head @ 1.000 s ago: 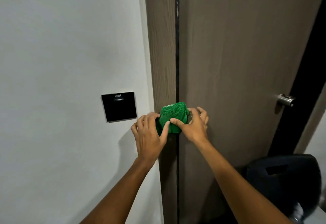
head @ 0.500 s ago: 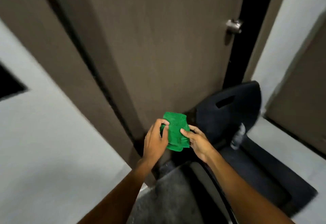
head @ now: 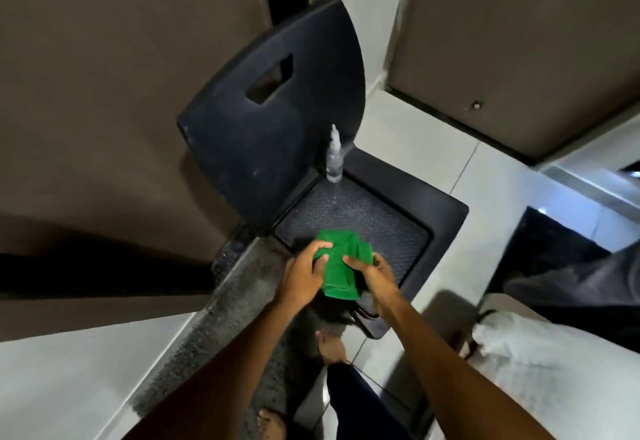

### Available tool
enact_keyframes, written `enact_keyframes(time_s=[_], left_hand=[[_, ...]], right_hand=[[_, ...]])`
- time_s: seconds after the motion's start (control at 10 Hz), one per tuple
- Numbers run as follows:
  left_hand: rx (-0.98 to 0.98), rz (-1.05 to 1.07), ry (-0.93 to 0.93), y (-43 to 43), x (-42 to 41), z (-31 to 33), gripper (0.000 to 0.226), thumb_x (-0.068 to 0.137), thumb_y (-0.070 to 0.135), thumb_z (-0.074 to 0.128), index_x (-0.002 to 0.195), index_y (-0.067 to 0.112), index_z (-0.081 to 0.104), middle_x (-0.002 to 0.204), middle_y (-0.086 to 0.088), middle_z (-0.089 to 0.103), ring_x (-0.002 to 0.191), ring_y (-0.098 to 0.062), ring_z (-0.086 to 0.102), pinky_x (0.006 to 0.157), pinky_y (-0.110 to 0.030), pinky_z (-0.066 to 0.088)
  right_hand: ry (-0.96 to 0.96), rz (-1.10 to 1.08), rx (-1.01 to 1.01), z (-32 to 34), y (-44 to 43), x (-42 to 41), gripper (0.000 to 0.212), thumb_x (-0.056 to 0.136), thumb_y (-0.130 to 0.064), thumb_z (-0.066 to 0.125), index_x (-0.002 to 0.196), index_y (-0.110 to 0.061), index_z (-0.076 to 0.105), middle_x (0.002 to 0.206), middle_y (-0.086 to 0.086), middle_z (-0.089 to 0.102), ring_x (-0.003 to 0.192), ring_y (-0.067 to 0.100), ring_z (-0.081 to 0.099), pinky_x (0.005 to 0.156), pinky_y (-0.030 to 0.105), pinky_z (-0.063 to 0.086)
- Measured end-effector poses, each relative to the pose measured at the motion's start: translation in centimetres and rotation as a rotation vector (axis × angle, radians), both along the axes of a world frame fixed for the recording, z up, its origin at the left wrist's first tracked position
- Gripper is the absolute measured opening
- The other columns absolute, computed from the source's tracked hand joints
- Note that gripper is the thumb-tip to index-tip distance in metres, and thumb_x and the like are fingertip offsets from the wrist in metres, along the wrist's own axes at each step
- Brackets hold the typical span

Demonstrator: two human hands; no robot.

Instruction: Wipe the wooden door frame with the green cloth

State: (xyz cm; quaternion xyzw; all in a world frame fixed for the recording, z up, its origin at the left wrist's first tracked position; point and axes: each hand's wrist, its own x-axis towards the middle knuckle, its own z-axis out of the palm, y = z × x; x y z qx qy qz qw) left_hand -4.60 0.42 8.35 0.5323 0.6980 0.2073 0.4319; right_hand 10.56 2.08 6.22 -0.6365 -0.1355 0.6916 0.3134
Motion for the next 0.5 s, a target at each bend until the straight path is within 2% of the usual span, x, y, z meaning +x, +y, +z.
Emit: enact_keyframes(time_s=[0.1, 0.2, 0.3, 0.4, 0.5], left_hand=[[-0.085, -0.119, 0.048, 0.3, 3.5, -3.1, 0.036, 0.091, 0.016, 0.060, 0.127, 0.018, 0.060, 0.124, -0.014, 0.062, 0.115, -0.031, 0.058, 0.100, -0.037, 0.045], [-0.086, -0.224, 0.065, 0.7, 6.2, -6.3, 0.040, 0.091, 0.015, 0.058, 0.130, 0.022, 0.060, 0.137, -0.010, 0.050, 0.125, -0.028, 0.052, 0.106, -0.036, 0.042], [-0.150, -0.333, 0.127, 0.8, 7.6, -9.0, 0.034, 0.094, 0.016, 0.053, 0.127, 0.022, 0.062, 0.153, -0.008, 0.035, 0.131, -0.027, 0.048, 0.107, -0.038, 0.042], [-0.261, -0.587, 0.315, -0.1, 7.5, -10.5, 0.040, 0.095, 0.022, 0.050, 0.135, 0.023, 0.054, 0.162, -0.013, 0.011, 0.148, -0.030, 0.018, 0.120, -0.041, 0.022], [-0.272, -0.656, 0.404, -1.9, 6.1, -9.3, 0.050, 0.094, 0.025, 0.051, 0.143, 0.031, 0.041, 0.164, -0.012, -0.005, 0.151, -0.027, -0.008, 0.121, -0.049, 0.006]], right_hand=[[-0.422, 0.087, 0.018, -1.9, -0.4, 2.8, 0.037, 0.077, -0.005, 0.079, 0.105, -0.002, 0.055, 0.102, 0.017, 0.067, 0.085, 0.025, 0.069, 0.075, 0.030, 0.056], [-0.676, 0.180, 0.037, -3.5, -1.4, 5.0, 0.057, 0.077, -0.017, 0.080, 0.119, -0.012, 0.042, 0.112, 0.016, 0.066, 0.096, 0.030, 0.065, 0.088, 0.037, 0.052], [-0.780, 0.363, 0.130, -5.7, -2.6, 5.9, 0.059, 0.085, -0.013, 0.069, 0.135, -0.015, 0.038, 0.120, 0.021, 0.060, 0.104, 0.037, 0.061, 0.092, 0.040, 0.049], [-0.941, 0.766, 0.054, -6.9, -3.6, 5.8, 0.041, 0.093, -0.024, 0.055, 0.134, -0.023, 0.048, 0.131, 0.020, 0.043, 0.119, 0.038, 0.044, 0.100, 0.040, 0.040], [-1.292, 1.094, 0.031, -5.4, -4.2, 5.3, 0.040, 0.089, -0.035, 0.052, 0.129, -0.032, 0.049, 0.135, 0.010, 0.031, 0.126, 0.030, 0.033, 0.101, 0.050, 0.036]])
